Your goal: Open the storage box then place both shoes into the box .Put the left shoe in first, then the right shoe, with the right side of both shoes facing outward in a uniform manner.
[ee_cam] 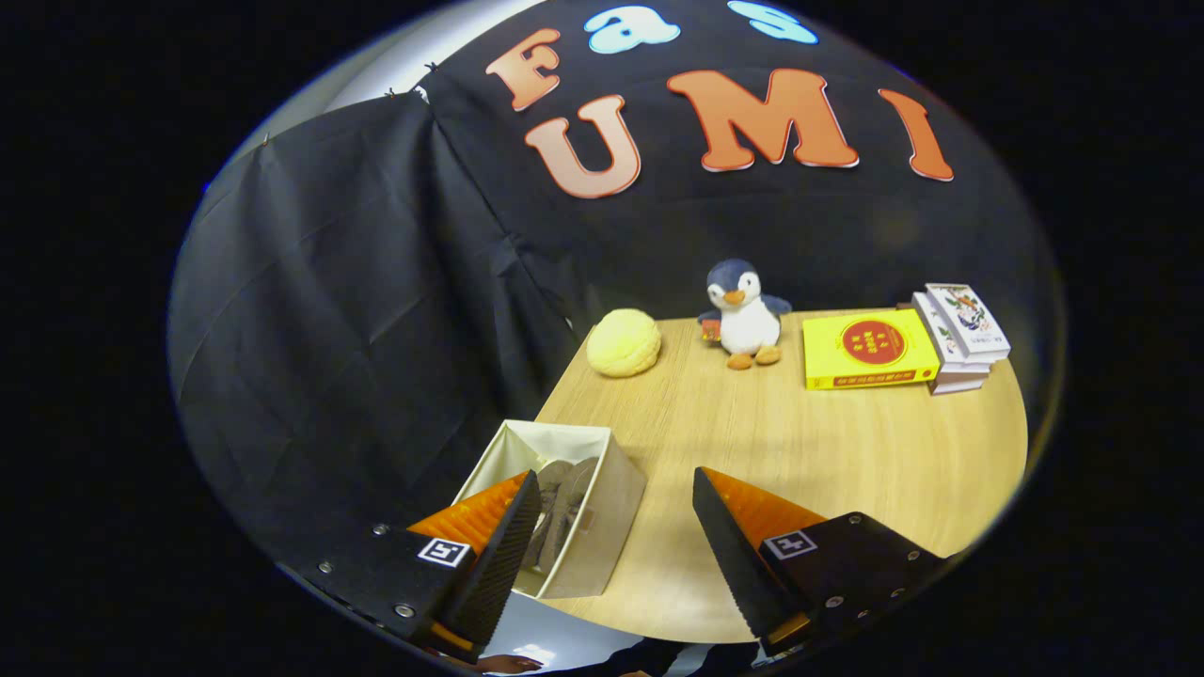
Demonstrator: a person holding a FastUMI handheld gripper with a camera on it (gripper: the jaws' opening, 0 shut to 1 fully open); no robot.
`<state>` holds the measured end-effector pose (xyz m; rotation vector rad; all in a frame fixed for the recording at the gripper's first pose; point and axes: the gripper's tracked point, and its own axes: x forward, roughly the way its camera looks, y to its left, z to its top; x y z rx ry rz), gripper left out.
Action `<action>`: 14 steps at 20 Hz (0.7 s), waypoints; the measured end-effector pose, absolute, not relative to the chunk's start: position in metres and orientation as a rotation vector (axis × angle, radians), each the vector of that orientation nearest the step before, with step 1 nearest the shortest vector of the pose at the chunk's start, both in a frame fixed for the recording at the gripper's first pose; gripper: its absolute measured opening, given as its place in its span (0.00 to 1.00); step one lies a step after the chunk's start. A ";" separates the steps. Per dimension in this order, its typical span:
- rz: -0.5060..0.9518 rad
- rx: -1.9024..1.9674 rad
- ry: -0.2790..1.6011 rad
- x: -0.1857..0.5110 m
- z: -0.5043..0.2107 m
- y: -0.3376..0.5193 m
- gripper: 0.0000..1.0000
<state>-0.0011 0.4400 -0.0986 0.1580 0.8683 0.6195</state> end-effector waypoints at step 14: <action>0.377 0.077 0.156 0.079 0.005 0.237 0.98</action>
